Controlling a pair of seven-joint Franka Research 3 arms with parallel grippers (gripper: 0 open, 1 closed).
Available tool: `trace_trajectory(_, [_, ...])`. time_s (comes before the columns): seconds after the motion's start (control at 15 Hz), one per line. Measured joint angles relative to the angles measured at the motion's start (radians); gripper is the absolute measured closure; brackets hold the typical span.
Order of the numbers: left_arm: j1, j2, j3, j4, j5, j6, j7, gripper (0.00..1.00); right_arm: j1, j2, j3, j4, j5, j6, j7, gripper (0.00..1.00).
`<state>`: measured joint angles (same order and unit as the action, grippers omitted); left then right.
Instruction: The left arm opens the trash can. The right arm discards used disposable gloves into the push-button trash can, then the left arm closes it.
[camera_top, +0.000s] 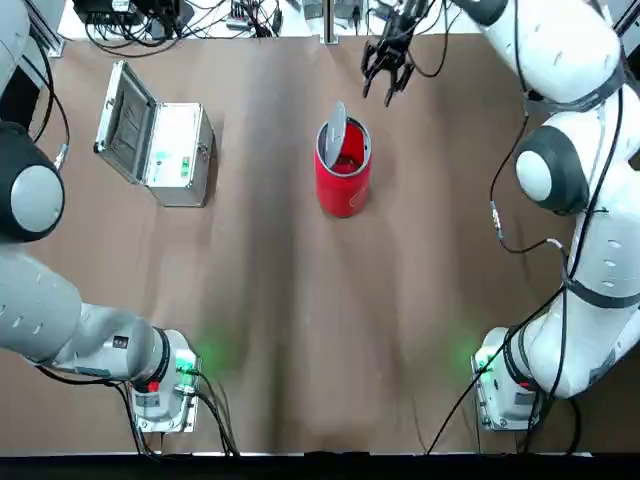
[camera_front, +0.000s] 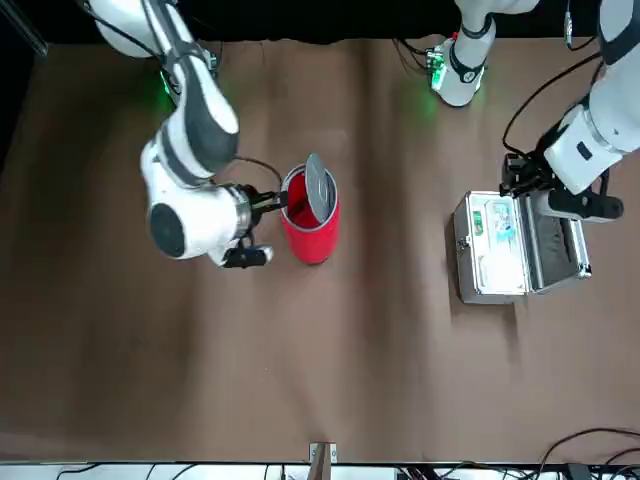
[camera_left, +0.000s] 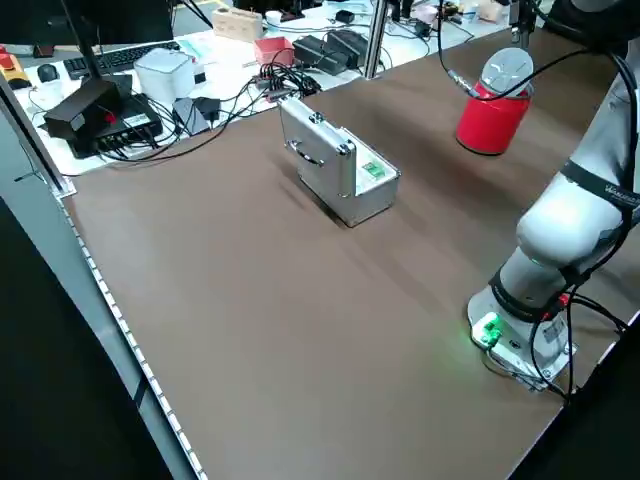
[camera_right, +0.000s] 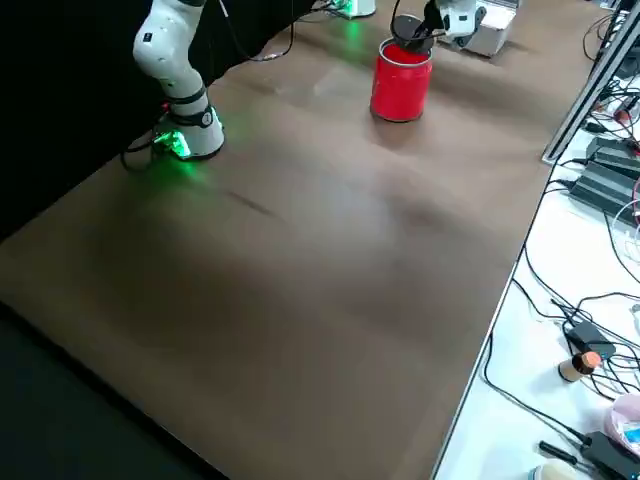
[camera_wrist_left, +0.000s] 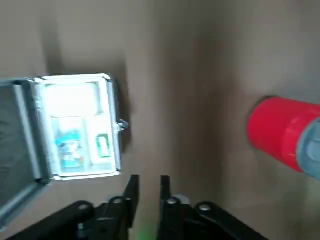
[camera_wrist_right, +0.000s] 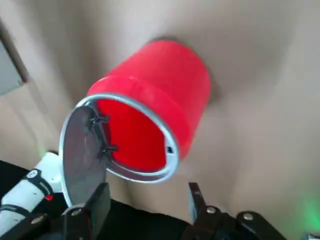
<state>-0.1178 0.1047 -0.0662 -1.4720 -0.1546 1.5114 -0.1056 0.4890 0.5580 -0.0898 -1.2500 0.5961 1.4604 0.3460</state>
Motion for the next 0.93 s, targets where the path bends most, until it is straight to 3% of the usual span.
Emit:
trace_trajectory(0.2, [-0.003, 0.002, -0.083, 0.0, -0.025, -0.003, -0.1, 0.99, -0.106, -0.016, -0.005, 0.032, -0.059, -0.011, -0.011, 0.26])
trace_trajectory(0.4, [-0.017, 0.022, -0.169, -0.001, -0.065, 0.009, -0.178, 0.99, -0.208, -0.04, -0.009, 0.056, -0.188, -0.022, -0.095, 0.2])
trace_trajectory(0.47, [-0.021, 0.049, -0.198, -0.001, -0.143, 0.021, -0.187, 0.99, -0.278, -0.055, -0.013, 0.063, -0.222, -0.022, -0.16, 0.15])
trace_trajectory(0.6, [-0.021, 0.082, -0.224, -0.002, -0.206, 0.059, -0.186, 0.99, -0.36, -0.079, -0.016, 0.071, -0.265, -0.022, -0.242, 0.13])
trace_trajectory(0.73, [-0.022, 0.117, -0.272, -0.002, -0.247, 0.114, -0.188, 0.99, -0.43, -0.114, -0.016, 0.076, -0.319, -0.023, -0.31, 0.02])
trace_trajectory(0.93, [-0.047, 0.175, -0.335, -0.002, -0.3, 0.214, -0.237, 0.99, -0.496, -0.181, -0.016, 0.084, -0.377, -0.024, -0.368, 0.02])
